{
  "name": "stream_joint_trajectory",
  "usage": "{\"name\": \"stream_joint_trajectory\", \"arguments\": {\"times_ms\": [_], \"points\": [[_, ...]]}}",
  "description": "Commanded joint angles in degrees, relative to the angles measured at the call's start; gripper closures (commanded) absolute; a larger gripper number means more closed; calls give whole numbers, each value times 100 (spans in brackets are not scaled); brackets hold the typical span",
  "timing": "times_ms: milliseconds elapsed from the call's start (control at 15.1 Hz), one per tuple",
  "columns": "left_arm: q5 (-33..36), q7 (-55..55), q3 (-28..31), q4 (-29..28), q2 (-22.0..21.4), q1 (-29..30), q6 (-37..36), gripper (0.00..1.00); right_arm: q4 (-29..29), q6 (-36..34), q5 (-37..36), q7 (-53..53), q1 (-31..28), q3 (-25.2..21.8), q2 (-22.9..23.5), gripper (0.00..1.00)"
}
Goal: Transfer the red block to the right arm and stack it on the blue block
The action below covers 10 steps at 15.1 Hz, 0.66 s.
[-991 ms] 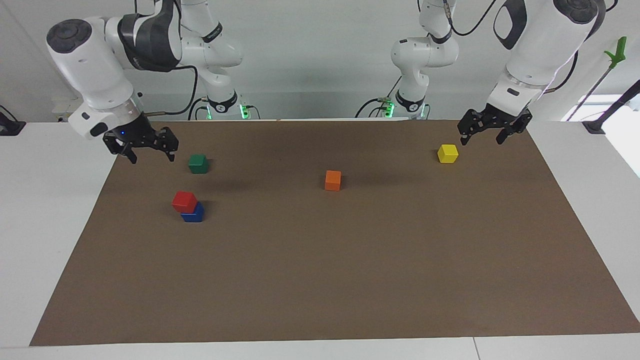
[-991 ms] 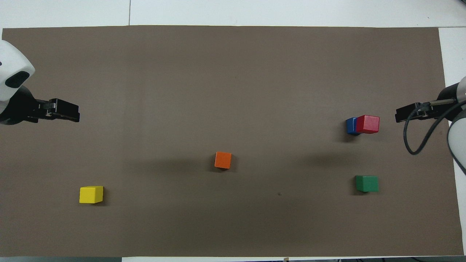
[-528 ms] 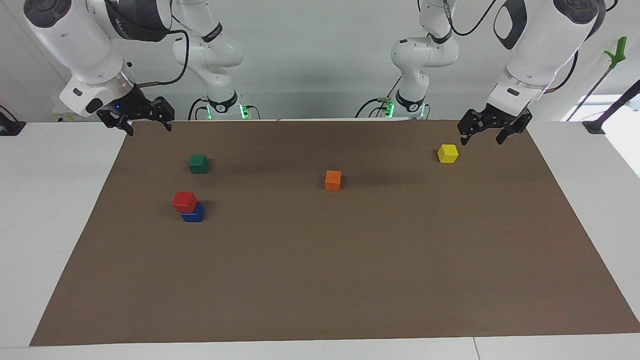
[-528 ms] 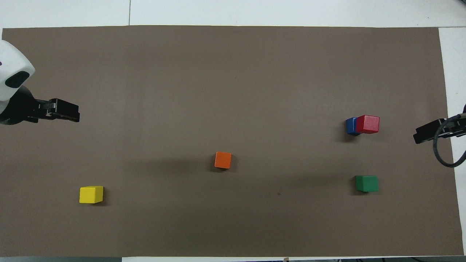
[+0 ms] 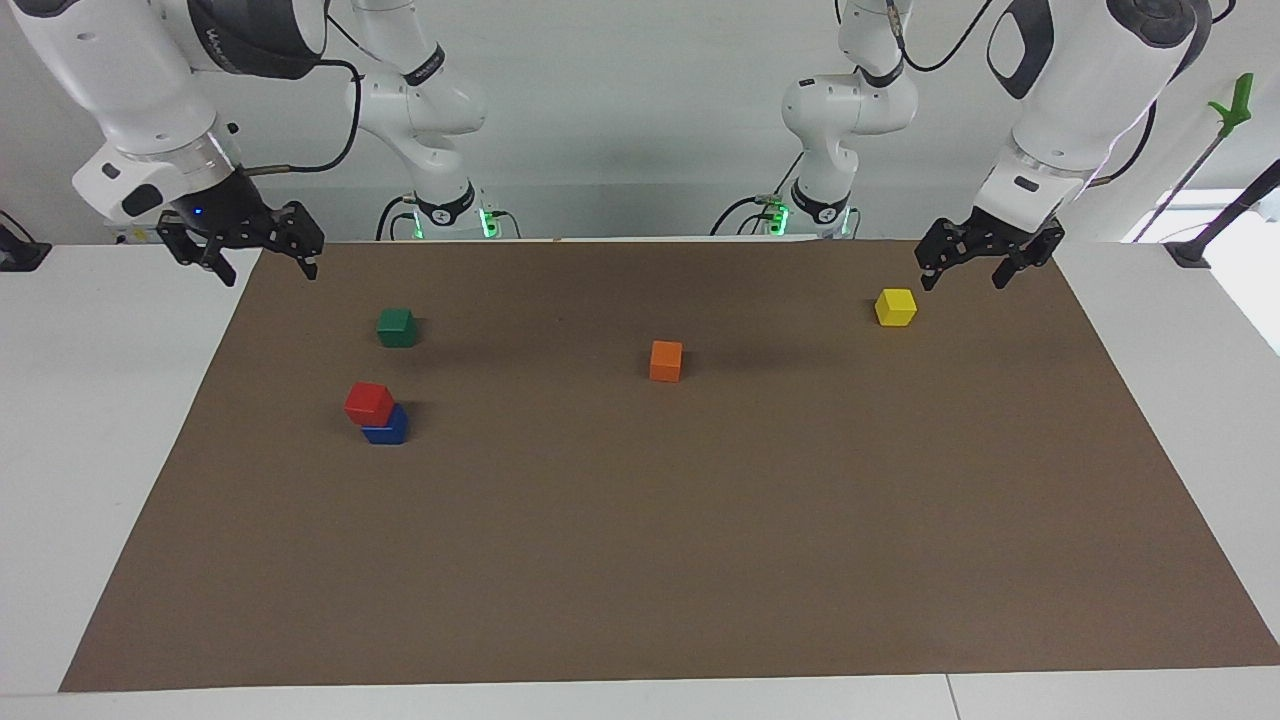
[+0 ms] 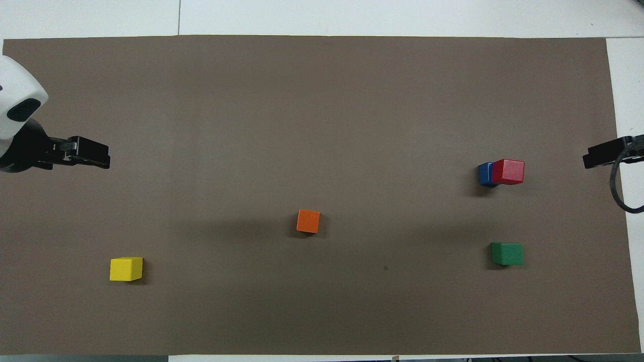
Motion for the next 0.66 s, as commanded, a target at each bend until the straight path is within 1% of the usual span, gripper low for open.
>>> {"name": "stream_joint_trajectory", "arguments": {"times_ms": [0,594], "points": [[74,52,4,-50,-85,7,-81,0,4,38,-31,171,-22,33,54,0],[74,52,13,-50,-85,7,-81,0,-49,3,-22,171,-83,33,10,0]]}}
